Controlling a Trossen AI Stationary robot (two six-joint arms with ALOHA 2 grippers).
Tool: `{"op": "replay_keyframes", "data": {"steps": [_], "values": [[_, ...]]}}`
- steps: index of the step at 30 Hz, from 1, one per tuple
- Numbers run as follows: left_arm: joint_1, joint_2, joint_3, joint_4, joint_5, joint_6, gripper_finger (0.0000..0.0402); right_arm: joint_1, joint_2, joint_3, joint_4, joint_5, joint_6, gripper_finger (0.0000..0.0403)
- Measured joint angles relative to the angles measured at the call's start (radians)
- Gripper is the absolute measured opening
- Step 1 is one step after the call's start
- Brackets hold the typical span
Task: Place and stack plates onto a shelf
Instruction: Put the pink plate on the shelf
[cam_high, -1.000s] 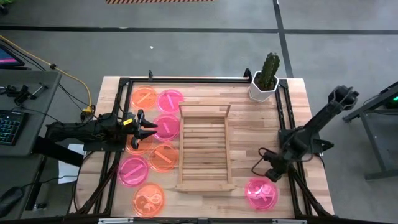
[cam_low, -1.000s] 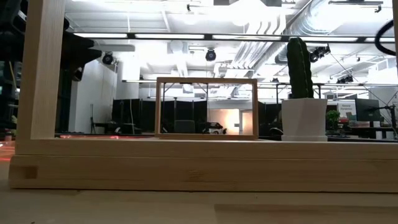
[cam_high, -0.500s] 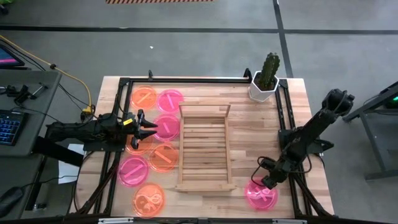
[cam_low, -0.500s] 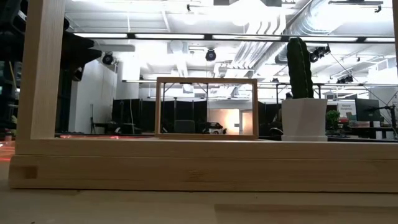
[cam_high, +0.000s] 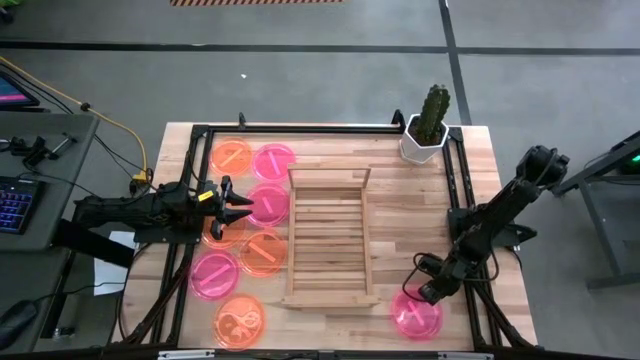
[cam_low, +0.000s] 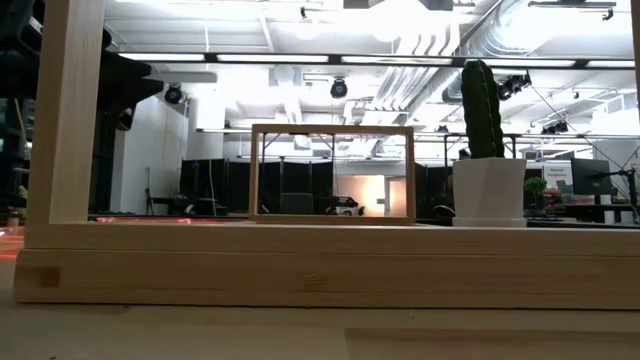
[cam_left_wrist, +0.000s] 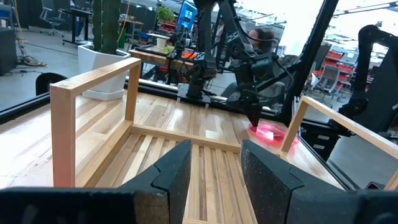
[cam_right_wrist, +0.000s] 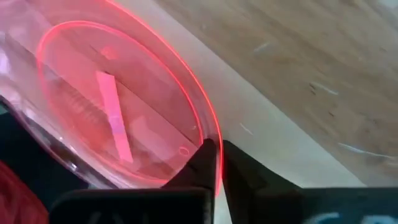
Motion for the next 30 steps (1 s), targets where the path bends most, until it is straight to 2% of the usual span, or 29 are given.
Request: {"op": "replay_keyframes", "data": {"steps": [4, 19, 22, 27, 30], "values": [[0.0, 0.0, 0.0, 0.0, 0.0, 0.0, 0.0131, 0.005, -0.054, -0.003, 0.003, 0.034, -0.014, 0.0002], [0.0, 0.0, 0.0, 0.0, 0.0, 0.0, 0.0131, 0.024, -0.401, -0.005, 0.031, 0.056, -0.138, 0.0], [0.0, 0.0, 0.0, 0.0, 0.0, 0.0, 0.0131, 0.024, -0.463, -0.005, 0.029, 0.04, -0.158, 0.0], [0.0, 0.0, 0.0, 0.0, 0.0, 0.0, 0.0131, 0.024, -0.584, -0.003, 0.098, -0.046, -0.192, 0.0], [0.0, 0.0, 0.0, 0.0, 0.0, 0.0, 0.0131, 0.018, -0.658, -0.003, 0.13, -0.033, -0.177, 0.0]]}}
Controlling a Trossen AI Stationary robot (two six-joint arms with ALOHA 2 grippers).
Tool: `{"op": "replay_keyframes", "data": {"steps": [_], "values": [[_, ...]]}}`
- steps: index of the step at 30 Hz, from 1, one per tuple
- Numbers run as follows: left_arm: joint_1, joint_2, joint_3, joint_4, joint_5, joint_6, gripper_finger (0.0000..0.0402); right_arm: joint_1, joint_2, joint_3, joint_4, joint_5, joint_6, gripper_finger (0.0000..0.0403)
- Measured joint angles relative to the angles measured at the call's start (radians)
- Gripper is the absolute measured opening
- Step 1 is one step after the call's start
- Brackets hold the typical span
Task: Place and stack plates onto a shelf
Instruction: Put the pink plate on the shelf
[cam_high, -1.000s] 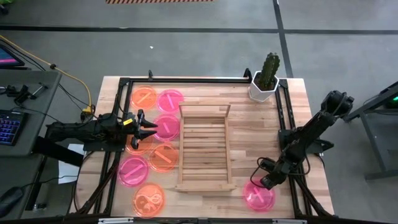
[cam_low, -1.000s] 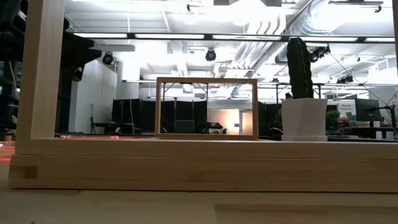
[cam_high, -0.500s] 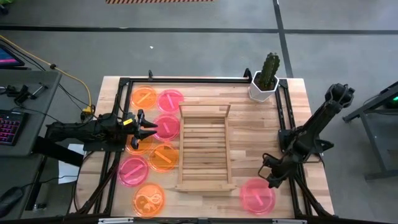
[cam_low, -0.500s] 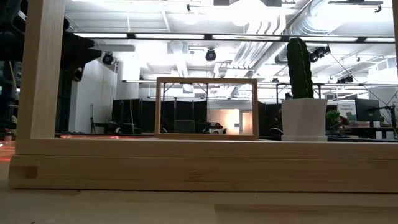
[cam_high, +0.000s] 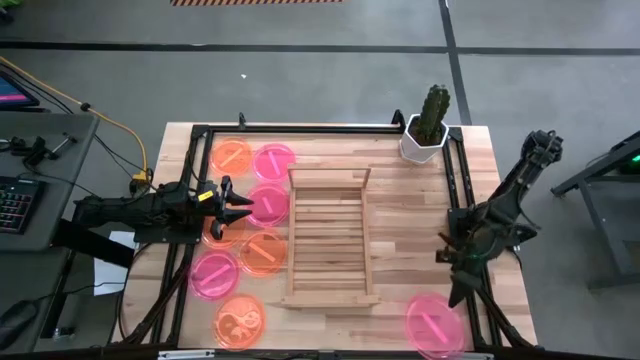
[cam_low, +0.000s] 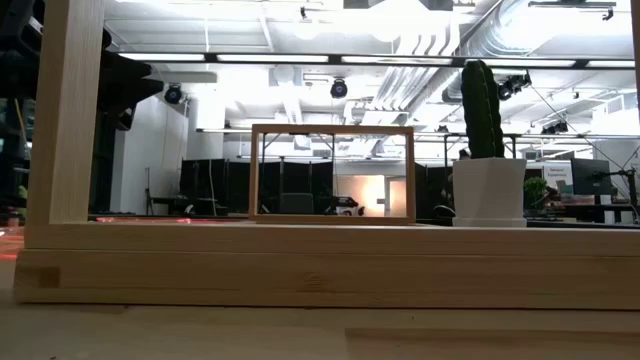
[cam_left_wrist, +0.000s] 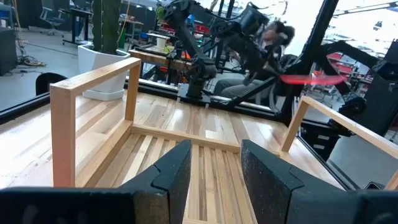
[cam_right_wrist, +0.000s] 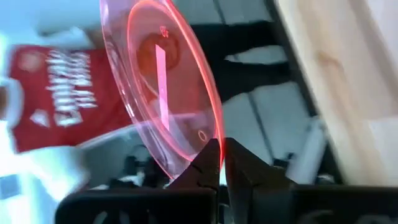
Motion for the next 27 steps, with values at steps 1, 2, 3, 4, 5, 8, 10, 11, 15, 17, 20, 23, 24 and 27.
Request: {"op": "replay_keyframes", "data": {"steps": [1, 2, 3, 4, 5, 8, 10, 11, 15, 17, 20, 23, 24, 27], "values": [[0.0, 0.0, 0.0, 0.0, 0.0, 0.0, 0.0131, -0.011, -0.02, 0.0, 0.001, 0.025, 0.006, 0.0], [0.0, 0.0, 0.0, 0.0, 0.0, 0.0, 0.0131, -0.026, -0.035, 0.0, 0.003, 0.063, 0.008, 0.0], [0.0, 0.0, 0.0, 0.0, 0.0, 0.0, 0.0131, -0.045, -0.045, 0.001, 0.003, 0.105, 0.008, 0.0], [0.0, 0.0, 0.0, 0.0, 0.0, 0.0, 0.0131, -0.067, -0.051, 0.001, 0.003, 0.144, 0.006, 0.0], [0.0, 0.0, 0.0, 0.0, 0.0, 0.0, 0.0131, -0.095, -0.051, 0.001, 0.006, 0.179, -0.001, 0.0], [0.0, 0.0, 0.0, 0.0, 0.0, 0.0, 0.0131, -0.196, -0.037, 0.001, 0.075, 0.253, -0.029, 0.0], [0.0, 0.0, 0.0, 0.0, 0.0, 0.0, 0.0131, -0.274, -0.019, 0.001, 0.149, 0.273, -0.053, 0.0], [0.0, 0.0, 0.0, 0.0, 0.0, 0.0, 0.0131, -0.317, -0.008, 0.002, 0.177, 0.283, -0.06, 0.0], [0.0, 0.0, 0.0, 0.0, 0.0, 0.0, 0.0131, -0.485, 0.061, 0.01, 0.187, 0.319, -0.065, 0.0], [0.0, 0.0, 0.0, 0.0, 0.0, 0.0, 0.0131, -0.569, 0.115, 0.017, 0.175, 0.324, -0.073, 0.0], [0.0, 0.0, 0.0, 0.0, 0.0, 0.0, 0.0131, -0.686, 0.216, 0.027, 0.177, 0.349, -0.117, 0.0], [0.0, 0.0, 0.0, 0.0, 0.0, 0.0, 0.0131, -0.777, 0.328, 0.039, 0.183, 0.35, -0.152, 0.0], [0.0, 0.0, 0.0, 0.0, 0.0, 0.0, 0.0131, -0.798, 0.365, 0.041, 0.186, 0.347, -0.158, 0.0], [0.0, 0.0, 0.0, 0.0, 0.0, 0.0, 0.0131, -0.838, 0.477, 0.041, 0.239, 0.339, -0.158, 0.0]]}}
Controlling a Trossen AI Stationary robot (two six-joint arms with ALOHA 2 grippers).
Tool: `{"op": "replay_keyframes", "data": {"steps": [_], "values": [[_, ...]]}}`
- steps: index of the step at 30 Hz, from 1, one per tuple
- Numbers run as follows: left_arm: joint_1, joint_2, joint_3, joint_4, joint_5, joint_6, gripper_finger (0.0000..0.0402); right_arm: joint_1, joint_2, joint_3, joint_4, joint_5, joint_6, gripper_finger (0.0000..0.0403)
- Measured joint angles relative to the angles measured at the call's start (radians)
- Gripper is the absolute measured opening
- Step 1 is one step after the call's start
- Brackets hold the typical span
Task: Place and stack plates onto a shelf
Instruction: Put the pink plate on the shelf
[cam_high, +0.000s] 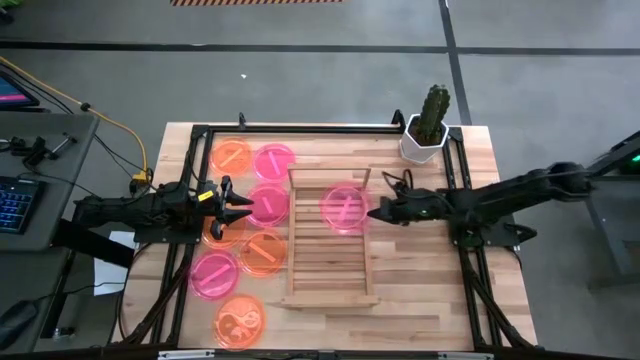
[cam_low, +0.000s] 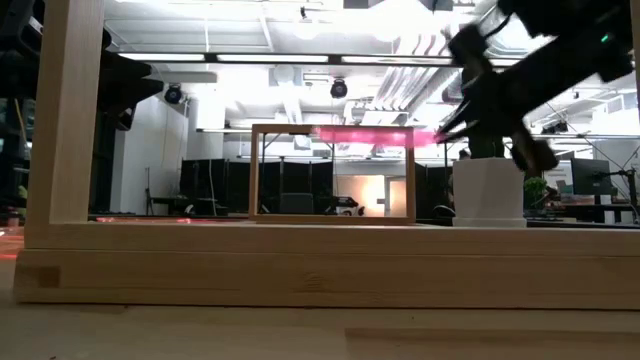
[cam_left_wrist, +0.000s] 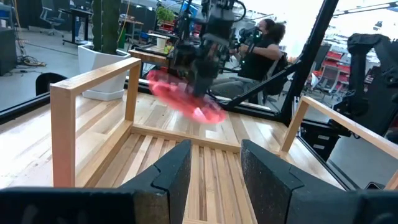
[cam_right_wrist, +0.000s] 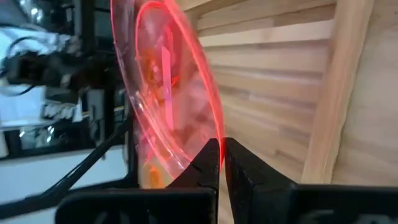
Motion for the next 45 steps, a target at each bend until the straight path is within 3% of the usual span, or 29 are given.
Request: {"op": "replay_keyframes", "data": {"steps": [8, 19, 26, 37, 42, 45], "values": [[0.0, 0.0, 0.0, 0.0, 0.0, 0.0, 0.0131, -0.017, 0.269, 0.001, 0.227, 0.029, 0.074, 0.0], [0.0, 0.0, 0.0, 0.0, 0.0, 0.0, 0.0131, -0.016, 0.537, 0.213, 0.165, 0.052, 0.027, 0.0], [0.0, 0.0, 0.0, 0.0, 0.0, 0.0, 0.0131, -0.017, 0.586, 0.249, 0.089, 0.047, 0.031, 0.0], [0.0, 0.0, 0.0, 0.0, 0.0, 0.0, 0.0131, -0.047, 0.586, 0.249, 0.084, 0.135, 0.042, 0.0], [0.0, 0.0, 0.0, 0.0, 0.0, 0.0, 0.0131, -0.076, 0.586, 0.249, 0.082, 0.107, -0.008, 0.0006], [0.0, 0.0, 0.0, 0.0, 0.0, 0.0, 0.0131, -0.082, 0.585, 0.249, 0.082, 0.065, -0.042, 0.0033]]}}
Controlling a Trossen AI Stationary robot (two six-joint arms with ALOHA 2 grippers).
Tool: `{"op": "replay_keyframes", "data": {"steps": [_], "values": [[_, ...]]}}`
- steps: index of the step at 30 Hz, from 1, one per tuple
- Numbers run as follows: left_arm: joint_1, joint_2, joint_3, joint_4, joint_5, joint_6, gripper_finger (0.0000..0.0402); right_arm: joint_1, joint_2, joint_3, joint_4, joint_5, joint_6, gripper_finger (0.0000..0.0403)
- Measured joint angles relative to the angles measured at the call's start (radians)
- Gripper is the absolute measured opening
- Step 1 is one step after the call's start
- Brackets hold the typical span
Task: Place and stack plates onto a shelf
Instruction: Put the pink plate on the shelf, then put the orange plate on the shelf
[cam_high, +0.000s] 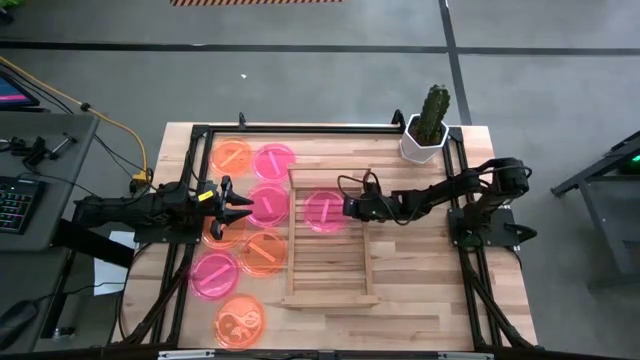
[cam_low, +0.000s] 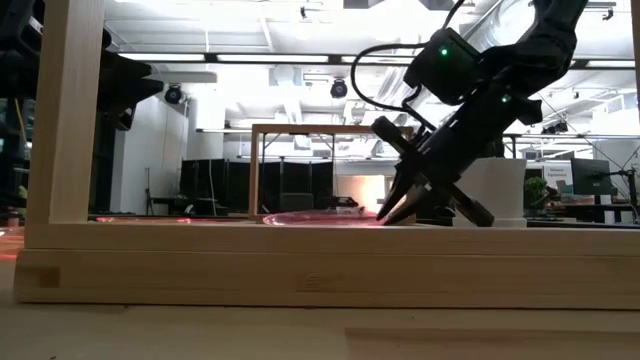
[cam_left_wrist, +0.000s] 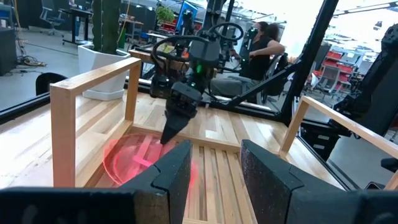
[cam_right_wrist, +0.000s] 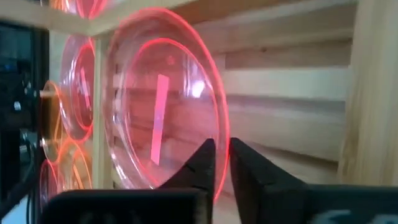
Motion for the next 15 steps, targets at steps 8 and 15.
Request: {"op": "replay_keyframes", "data": {"steps": [8, 15], "values": [[0.0, 0.0, 0.0, 0.0, 0.0, 0.0, 0.0131, -0.012, -0.008, -0.001, -0.007, 0.0, -0.006, 0.0151], [0.0, 0.0, 0.0, 0.0, 0.0, 0.0, 0.0131, -0.033, -0.08, -0.001, -0.015, -0.045, -0.12, 0.0194]]}}
